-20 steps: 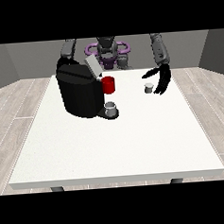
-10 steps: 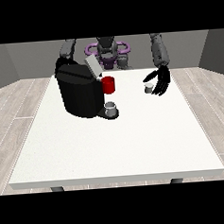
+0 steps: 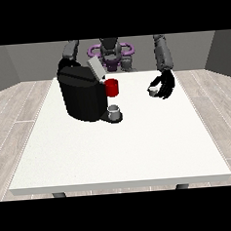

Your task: Insert the coffee pod into the coffee machine and close the lid

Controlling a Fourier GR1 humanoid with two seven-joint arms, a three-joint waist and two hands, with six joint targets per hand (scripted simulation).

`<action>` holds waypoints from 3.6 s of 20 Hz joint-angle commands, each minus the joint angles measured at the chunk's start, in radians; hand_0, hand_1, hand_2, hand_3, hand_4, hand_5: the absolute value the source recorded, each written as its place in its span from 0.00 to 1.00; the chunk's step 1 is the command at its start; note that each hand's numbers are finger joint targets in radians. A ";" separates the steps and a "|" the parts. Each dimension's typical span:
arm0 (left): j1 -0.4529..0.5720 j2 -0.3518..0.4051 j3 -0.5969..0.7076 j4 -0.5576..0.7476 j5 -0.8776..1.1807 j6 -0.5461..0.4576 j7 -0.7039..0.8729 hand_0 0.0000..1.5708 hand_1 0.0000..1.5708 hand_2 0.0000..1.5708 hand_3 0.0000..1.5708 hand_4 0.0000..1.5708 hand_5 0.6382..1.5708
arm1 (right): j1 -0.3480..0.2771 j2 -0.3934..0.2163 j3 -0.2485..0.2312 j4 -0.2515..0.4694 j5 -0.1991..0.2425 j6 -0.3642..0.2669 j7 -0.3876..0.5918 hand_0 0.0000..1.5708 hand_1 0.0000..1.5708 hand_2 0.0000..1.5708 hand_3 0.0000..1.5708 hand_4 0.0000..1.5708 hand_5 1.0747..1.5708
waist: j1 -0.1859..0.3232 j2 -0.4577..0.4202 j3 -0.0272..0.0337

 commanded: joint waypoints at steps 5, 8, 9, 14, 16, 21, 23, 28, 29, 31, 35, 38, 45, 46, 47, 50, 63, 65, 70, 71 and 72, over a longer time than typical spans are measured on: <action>-0.033 0.005 -0.060 0.038 -0.110 0.023 0.031 0.65 0.65 0.71 0.57 0.18 1.00 | -0.016 -0.003 -0.024 0.060 -0.010 -0.004 -0.033 0.00 0.00 0.00 0.00 0.27 1.00 | 0.019 -0.002 -0.0006; -0.066 0.024 -0.025 0.057 -0.094 0.021 -0.038 0.78 0.78 0.86 0.83 0.30 1.00 | -0.016 -0.003 -0.021 0.023 -0.018 -0.004 0.006 0.00 0.00 0.00 0.00 0.25 1.00 | 0.006 -0.001 -0.0009; -0.102 0.090 0.000 0.055 -0.065 -0.039 -0.086 0.81 0.81 0.89 0.87 0.32 1.00 | -0.051 -0.013 -0.035 0.018 -0.029 0.001 0.003 0.00 0.00 0.00 0.00 0.27 1.00 | 0.005 0.032 -0.0010; -0.096 0.034 -0.027 0.014 -0.059 -0.103 -0.098 0.92 0.92 0.92 0.88 0.40 1.00 | 0.007 -0.052 -0.060 0.053 -0.058 0.046 0.041 0.00 0.00 0.00 0.00 0.28 1.00 | 0.007 -0.083 -0.0007; -0.189 0.018 -0.049 -0.045 -0.057 -0.190 -0.022 0.88 0.88 0.90 0.86 0.37 1.00 | -0.016 -0.035 -0.089 0.174 -0.063 0.042 -0.061 0.00 0.00 0.00 0.00 0.32 1.00 | 0.049 -0.078 0.0007; -0.181 -0.014 -0.056 -0.091 -0.067 -0.193 -0.029 0.80 0.80 0.84 0.83 0.34 1.00 | -0.023 -0.004 -0.066 0.188 -0.032 -0.006 -0.060 0.00 0.00 0.00 0.00 0.32 1.00 | 0.065 -0.108 -0.0004; -0.265 -0.003 -0.042 -0.084 -0.065 -0.208 0.007 0.79 0.79 0.84 0.82 0.36 1.00 | -0.041 -0.041 -0.058 0.176 -0.047 0.062 -0.055 0.00 0.00 0.00 0.00 0.26 1.00 | 0.009 -0.072 -0.0003; -0.330 0.059 0.007 -0.062 -0.045 -0.274 0.022 0.80 0.80 0.85 0.82 0.34 1.00 | -0.061 -0.002 0.005 0.092 -0.020 0.036 0.026 0.00 0.00 0.00 0.00 0.31 1.00 | -0.043 -0.086 -0.0010; -0.364 0.044 0.013 -0.077 -0.034 -0.296 0.072 0.80 0.80 0.85 0.82 0.34 1.00 | -0.059 0.000 -0.024 0.122 -0.041 0.036 -0.010 0.00 0.00 0.00 0.00 0.30 1.00 | -0.037 -0.089 -0.0006; -0.403 0.010 -0.014 -0.107 -0.058 -0.287 0.112 0.80 0.80 0.85 0.82 0.34 1.00 | -0.056 0.019 -0.035 0.176 -0.039 0.025 -0.096 0.00 0.00 0.00 0.00 0.32 1.00 | -0.027 -0.059 -0.0002; -0.429 0.044 0.016 -0.084 -0.070 -0.268 0.131 0.64 0.64 0.76 0.78 0.35 1.00 | -0.070 0.000 -0.016 0.100 -0.048 0.046 -0.010 0.00 0.00 0.00 0.00 0.32 1.00 | -0.072 -0.065 -0.0006; -0.474 0.058 0.062 -0.044 -0.053 -0.240 0.159 0.79 0.79 0.82 0.79 0.33 1.00 | -0.060 0.011 0.045 0.040 -0.008 0.044 0.023 0.00 0.00 0.00 0.00 0.31 1.00 | -0.146 -0.039 -0.0011; -0.606 0.115 0.080 -0.051 -0.056 -0.283 0.180 0.80 0.80 0.84 0.80 0.31 1.00 | -0.107 -0.021 0.006 0.043 -0.030 0.062 -0.001 0.00 0.00 0.00 0.00 0.33 1.00 | -0.170 0.038 -0.0005; -0.567 0.099 0.075 -0.032 -0.059 -0.270 0.138 0.80 0.80 0.84 0.80 0.33 1.00 | -0.120 0.019 0.061 -0.016 0.000 -0.017 0.076 0.00 0.00 0.00 0.00 0.32 1.00 | -0.162 0.022 -0.0011; -0.624 0.109 0.085 -0.036 -0.062 -0.258 0.178 0.82 0.82 0.85 0.81 0.33 1.00 | -0.147 0.004 0.038 0.005 0.016 -0.003 0.041 0.00 0.00 0.00 0.00 0.35 1.00 | -0.183 0.064 -0.0008; -0.663 0.105 0.077 -0.047 -0.073 -0.263 0.198 0.80 0.80 0.84 0.79 0.32 1.00 | -0.169 -0.025 -0.010 0.043 -0.017 0.028 -0.015 0.00 0.00 0.00 0.00 0.33 1.00 | -0.172 0.097 -0.0003; -0.665 0.076 0.066 -0.026 -0.094 -0.266 0.191 0.81 0.81 0.83 0.78 0.33 1.00 | -0.129 -0.023 -0.024 0.035 -0.033 0.036 -0.051 0.00 0.00 0.00 0.00 0.33 1.00 | -0.169 0.103 -0.0003; -0.639 0.039 0.061 -0.031 -0.086 -0.266 0.174 0.80 0.80 0.83 0.77 0.33 1.00 | -0.115 -0.015 -0.038 0.049 -0.037 0.015 -0.035 0.00 0.00 0.00 0.00 0.32 1.00 | -0.151 0.085 -0.0003; -0.664 0.036 0.049 -0.025 -0.106 -0.274 0.200 0.75 0.75 0.80 0.76 0.32 1.00 | -0.104 0.005 -0.021 0.053 -0.032 0.014 -0.066 0.00 0.00 0.00 0.00 0.33 1.00 | -0.155 0.083 -0.0002; -0.652 0.036 0.058 -0.019 -0.101 -0.252 0.160 0.75 0.75 0.80 0.76 0.31 1.00 | -0.173 -0.022 -0.037 0.029 -0.012 -0.019 0.001 0.00 0.00 0.00 0.00 0.34 1.00 | -0.140 0.108 -0.0006; -0.626 0.029 0.053 -0.013 -0.106 -0.254 0.168 0.77 0.77 0.81 0.76 0.32 1.00 | -0.117 -0.005 -0.024 0.010 -0.033 -0.002 0.011 0.00 0.00 0.00 0.00 0.33 1.00 | -0.153 0.060 -0.0006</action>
